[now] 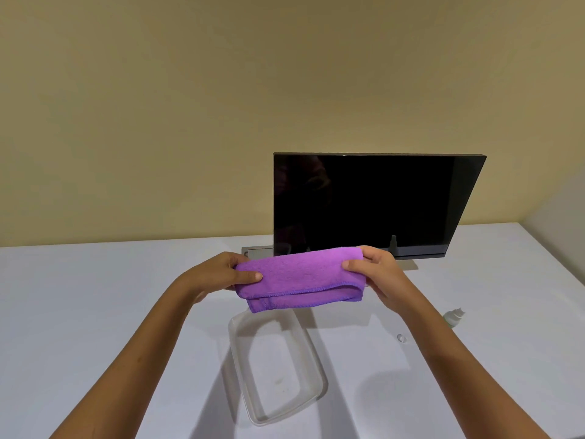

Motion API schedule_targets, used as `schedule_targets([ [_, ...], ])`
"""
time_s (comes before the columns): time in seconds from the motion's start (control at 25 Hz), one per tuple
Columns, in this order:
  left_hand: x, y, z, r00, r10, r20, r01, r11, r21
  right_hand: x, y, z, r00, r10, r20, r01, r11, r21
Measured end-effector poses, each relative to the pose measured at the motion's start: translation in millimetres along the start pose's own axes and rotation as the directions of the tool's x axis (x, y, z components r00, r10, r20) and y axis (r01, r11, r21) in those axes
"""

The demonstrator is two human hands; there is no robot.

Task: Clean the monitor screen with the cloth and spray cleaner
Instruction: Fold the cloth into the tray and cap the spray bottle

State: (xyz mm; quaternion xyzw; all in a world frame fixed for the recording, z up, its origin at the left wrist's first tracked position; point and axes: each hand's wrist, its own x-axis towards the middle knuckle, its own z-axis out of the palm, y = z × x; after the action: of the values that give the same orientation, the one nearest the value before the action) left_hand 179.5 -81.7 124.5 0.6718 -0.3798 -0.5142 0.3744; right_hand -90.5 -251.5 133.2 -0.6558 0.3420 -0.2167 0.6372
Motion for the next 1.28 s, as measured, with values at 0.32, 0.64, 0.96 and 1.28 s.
schedule_targets([
  [0.32, -10.0, -6.8, 13.8, 0.983, 0.038, 0.178, 0.047, 0.892, -0.45, -8.1, -7.6, -7.0, 0.981, 0.069, 0.181, -0.094, 0.986, 0.135],
  [0.64, -5.6, -8.4, 39.6, 0.907, -0.017, 0.421, 0.132, 0.961, -0.245, 9.1, -29.2, -6.0, 0.893, 0.188, 0.408, -0.221, 0.975, 0.035],
  [0.96, 5.5, -5.6, 79.6, 0.977, 0.147, 0.152, -0.027, 0.8, -0.6, 14.7, 9.8, 26.1, 0.935, 0.23, 0.27, -0.339, 0.805, 0.486],
  [1.28, 9.9, -14.5, 98.7, 0.994, -0.014, -0.109, -0.043, 0.868, -0.495, -12.0, 44.6, 54.1, 0.973, 0.162, 0.162, -0.208, 0.921, 0.329],
])
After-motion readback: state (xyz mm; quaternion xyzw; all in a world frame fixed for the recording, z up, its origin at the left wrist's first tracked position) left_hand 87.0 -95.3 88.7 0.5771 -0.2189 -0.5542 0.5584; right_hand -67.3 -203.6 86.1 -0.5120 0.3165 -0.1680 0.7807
